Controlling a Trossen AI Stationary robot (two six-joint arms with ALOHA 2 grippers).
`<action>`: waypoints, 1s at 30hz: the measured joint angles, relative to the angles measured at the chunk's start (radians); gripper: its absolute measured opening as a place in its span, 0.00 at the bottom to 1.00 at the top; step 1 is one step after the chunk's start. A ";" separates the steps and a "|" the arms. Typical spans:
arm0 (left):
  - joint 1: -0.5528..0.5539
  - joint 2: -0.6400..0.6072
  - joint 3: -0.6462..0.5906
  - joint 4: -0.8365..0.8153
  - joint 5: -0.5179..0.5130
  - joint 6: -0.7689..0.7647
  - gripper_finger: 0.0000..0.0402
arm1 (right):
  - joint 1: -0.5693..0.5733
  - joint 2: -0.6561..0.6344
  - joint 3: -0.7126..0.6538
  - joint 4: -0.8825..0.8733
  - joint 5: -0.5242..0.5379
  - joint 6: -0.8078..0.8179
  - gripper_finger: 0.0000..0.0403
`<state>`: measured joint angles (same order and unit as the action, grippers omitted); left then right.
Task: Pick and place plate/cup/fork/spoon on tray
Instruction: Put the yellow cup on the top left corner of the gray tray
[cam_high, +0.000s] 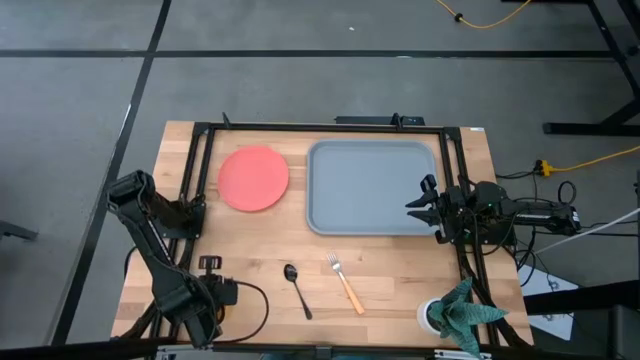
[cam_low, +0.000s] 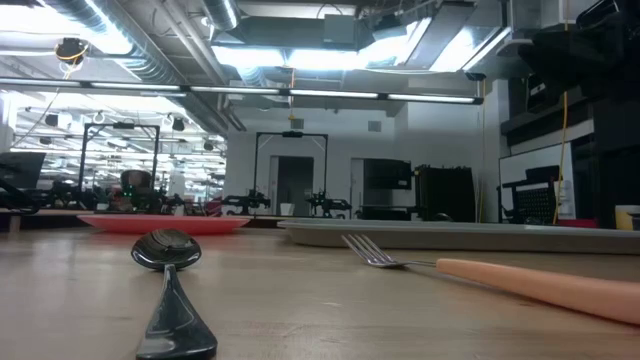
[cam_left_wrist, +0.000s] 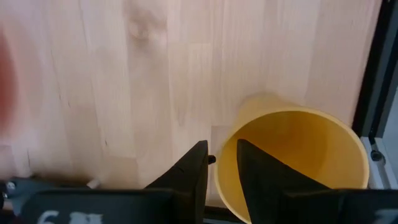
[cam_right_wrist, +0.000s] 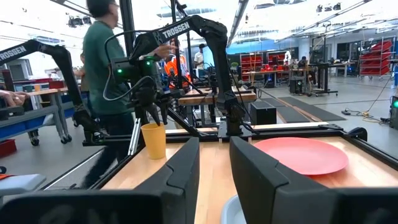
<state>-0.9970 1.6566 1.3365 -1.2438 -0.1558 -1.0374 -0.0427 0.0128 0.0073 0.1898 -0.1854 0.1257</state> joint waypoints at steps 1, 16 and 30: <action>0.000 0.000 0.000 0.000 0.000 0.001 0.20 | 0.000 0.000 0.000 0.000 0.000 0.000 0.23; 0.021 0.012 0.000 0.045 0.037 0.057 0.18 | 0.000 0.000 0.000 0.000 -0.001 0.001 0.23; 0.020 0.012 0.000 0.046 0.073 0.089 0.12 | 0.000 0.000 0.000 0.000 -0.001 0.001 0.23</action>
<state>-0.9771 1.6684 1.3365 -1.1981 -0.0824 -0.9482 -0.0427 0.0132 0.0071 0.1894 -0.1864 0.1265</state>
